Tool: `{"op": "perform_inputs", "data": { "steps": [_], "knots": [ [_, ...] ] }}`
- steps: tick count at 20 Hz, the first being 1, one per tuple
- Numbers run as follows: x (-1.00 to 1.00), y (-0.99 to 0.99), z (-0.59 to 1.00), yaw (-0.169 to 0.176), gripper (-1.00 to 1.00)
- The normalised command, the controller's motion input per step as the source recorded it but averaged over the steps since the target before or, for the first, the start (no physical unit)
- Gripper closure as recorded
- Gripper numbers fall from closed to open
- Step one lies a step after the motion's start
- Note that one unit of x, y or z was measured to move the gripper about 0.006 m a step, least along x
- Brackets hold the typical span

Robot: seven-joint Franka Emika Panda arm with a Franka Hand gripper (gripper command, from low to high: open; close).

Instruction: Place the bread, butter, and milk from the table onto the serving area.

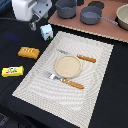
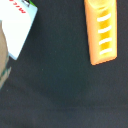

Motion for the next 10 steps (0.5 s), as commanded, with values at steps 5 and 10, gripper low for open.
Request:
{"op": "perform_inputs", "data": {
  "steps": [5, 10],
  "knots": [
    [-0.19, -0.43, -0.38, 0.060, -1.00],
    [-0.23, -0.37, -0.44, 0.042, -1.00]
  ]
}}
